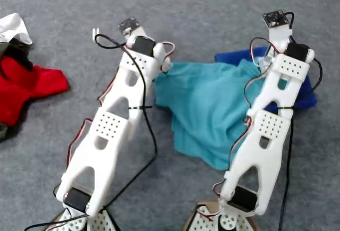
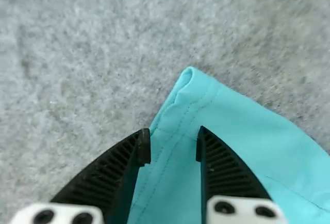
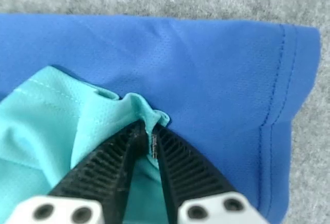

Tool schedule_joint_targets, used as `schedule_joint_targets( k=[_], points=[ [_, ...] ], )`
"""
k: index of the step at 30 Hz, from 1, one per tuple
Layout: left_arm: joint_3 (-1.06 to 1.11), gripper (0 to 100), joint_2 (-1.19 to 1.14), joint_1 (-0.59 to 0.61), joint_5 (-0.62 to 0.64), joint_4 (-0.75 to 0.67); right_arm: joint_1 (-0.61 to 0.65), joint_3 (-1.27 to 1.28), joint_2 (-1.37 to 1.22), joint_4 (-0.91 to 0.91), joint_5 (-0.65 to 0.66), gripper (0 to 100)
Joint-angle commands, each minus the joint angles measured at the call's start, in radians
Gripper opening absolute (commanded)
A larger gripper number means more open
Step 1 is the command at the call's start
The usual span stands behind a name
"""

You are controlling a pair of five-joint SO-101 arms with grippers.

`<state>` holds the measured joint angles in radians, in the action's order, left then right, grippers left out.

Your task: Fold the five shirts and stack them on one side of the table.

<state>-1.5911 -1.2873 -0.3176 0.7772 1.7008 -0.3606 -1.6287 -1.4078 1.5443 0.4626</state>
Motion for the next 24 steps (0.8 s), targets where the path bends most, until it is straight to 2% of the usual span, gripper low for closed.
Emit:
schedule_joint_targets(
  k=[1, 4, 8, 18, 24],
  points=[
    [-0.018, 16, 0.067, 0.011, 0.003, -0.012, 0.025, -0.038, 0.007, -0.011, 0.0, 0.2],
    [-0.011, 16, 0.044, 0.021, 0.012, -0.054, 0.025, -0.038, 0.007, -0.011, 0.0, 0.2],
    [-0.015, 16, 0.01, 0.046, 0.114, -0.091, 0.025, -0.038, 0.007, -0.011, 0.0, 0.2],
    [-0.083, 16, 0.005, 0.043, 0.12, 0.041, 0.027, -0.035, 0.007, -0.011, 0.025, 0.2],
    [-0.075, 16, -0.004, 0.009, 0.117, 0.051, 0.027, -0.035, 0.007, -0.011, 0.025, 0.2]
  ],
)
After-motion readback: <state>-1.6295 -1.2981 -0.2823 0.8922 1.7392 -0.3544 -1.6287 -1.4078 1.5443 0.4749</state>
